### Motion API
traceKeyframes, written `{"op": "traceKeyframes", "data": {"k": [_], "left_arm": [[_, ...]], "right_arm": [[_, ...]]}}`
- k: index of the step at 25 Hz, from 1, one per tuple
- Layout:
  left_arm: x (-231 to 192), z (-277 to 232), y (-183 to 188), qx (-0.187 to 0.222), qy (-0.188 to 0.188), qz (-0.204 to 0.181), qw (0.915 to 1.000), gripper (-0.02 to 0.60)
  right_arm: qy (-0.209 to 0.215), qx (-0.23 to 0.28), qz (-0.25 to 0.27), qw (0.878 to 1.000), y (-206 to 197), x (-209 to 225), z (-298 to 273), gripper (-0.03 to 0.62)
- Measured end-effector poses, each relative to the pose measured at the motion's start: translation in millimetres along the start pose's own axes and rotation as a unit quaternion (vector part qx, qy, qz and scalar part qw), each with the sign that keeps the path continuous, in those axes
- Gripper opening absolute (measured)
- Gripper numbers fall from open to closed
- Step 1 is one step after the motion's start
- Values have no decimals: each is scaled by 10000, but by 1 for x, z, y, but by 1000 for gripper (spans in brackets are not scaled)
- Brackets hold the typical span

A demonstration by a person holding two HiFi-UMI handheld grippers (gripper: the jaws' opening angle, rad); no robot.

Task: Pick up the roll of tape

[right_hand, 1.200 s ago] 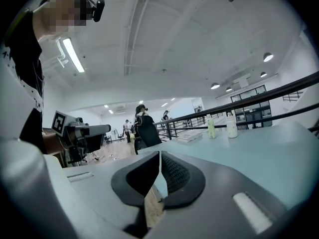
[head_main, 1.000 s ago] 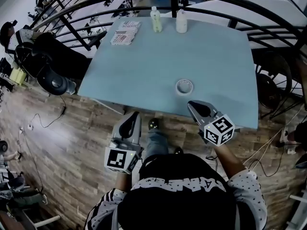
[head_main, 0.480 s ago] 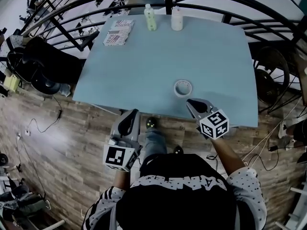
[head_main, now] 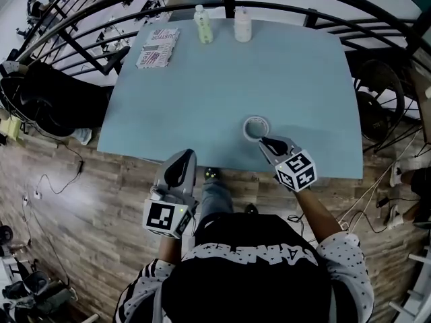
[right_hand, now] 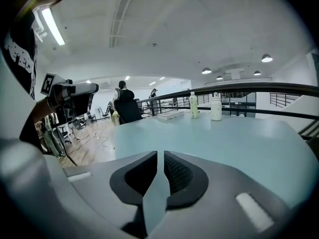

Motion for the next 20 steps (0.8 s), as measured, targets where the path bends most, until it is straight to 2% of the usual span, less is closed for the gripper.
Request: {"op": "traceKeyframes", "data": {"k": [7,11,15,20], "left_arm": [[-16,-18,-8,-170,-26,87,9998,0],[-27,-21,-15,-241,61,166,9996,0],[-38,-23,-24,-241,158,153,9995,0],[-48,-18,-32,-416,228,272,9985,0]], "right_arm": [[96,-283,134,9995,-5,7,-30,40],[128,-578,556,9967,-9,8,-46,58],[162,-986,1178,9880,-21,7,-63,69],[63,-1314,1507,9798,-33,9,-79,72]]}}
Point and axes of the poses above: the fingertips, and each gripper's own axes: z backward along the fingers, x to its right, y out of its top, the point moved 3 cm from there along z, backward along the fingers, and after that the axes turned 8 degrees about -z, right-handed, at the moved point
